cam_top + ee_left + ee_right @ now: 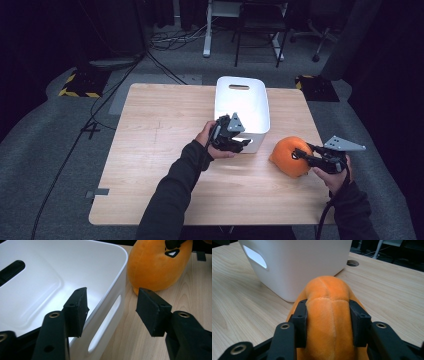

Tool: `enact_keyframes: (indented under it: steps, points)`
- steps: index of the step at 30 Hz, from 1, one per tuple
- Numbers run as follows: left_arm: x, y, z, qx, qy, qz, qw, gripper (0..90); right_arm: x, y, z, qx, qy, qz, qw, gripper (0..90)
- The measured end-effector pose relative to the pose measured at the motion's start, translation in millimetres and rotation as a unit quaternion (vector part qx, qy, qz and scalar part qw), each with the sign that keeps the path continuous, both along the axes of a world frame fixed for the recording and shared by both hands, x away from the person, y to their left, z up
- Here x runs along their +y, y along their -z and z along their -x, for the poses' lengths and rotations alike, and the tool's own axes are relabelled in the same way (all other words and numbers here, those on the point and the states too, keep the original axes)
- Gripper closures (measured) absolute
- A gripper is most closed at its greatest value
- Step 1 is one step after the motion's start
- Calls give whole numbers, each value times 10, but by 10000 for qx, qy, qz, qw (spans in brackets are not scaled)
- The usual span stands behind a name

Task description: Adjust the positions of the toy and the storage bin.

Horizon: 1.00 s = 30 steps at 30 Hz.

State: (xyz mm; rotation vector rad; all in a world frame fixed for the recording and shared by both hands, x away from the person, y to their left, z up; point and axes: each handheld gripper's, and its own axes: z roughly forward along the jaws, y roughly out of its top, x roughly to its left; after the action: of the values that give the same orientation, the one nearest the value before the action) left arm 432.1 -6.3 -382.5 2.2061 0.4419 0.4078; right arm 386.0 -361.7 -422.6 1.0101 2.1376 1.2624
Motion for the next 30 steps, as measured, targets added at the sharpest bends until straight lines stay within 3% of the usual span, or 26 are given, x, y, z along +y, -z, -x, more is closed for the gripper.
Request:
enact_keyframes:
  steps: [4,8,9,10,11,13,15,20,23,25,27,30]
  points:
    - [13,-9,-28,28,-17,3,10000,512,15,2,4,-10,-13,-4,10000,578]
    - [38,-32,-82,65,-9,-19,10000,628,18,4,6,-52,-50,62,10000,575]
    - [34,-38,-94,100,22,-79,9999,636,24,7,5,-46,-41,22,10000,574]
    - [-9,-30,-138,134,40,-370,9992,603,21,9,1,-52,-90,22,9999,573]
    - [-9,-30,-138,134,40,-370,9992,580,21,9,1,-52,-90,22,9999,573]
    - [-54,5,-167,139,66,-651,9978,606,21,8,1,-61,-97,42,9999,574]
    - [-51,14,-182,244,136,-586,9979,652,28,6,8,-44,-102,35,9999,574]
    - [-70,-1,-144,259,267,-593,9975,716,10,12,5,-33,-102,11,9999,574]
    - [-93,-16,-35,216,491,-591,9968,776,4,13,9,-61,-106,23,9999,576]
    - [-97,-28,15,185,510,-665,9963,800,5,13,7,-53,-106,18,9999,575]
    - [-87,-35,69,116,542,-609,9966,807,7,13,8,-52,-105,20,9999,575]
    - [-24,-46,150,169,661,-556,9961,825,11,13,10,-52,-102,19,9999,575]
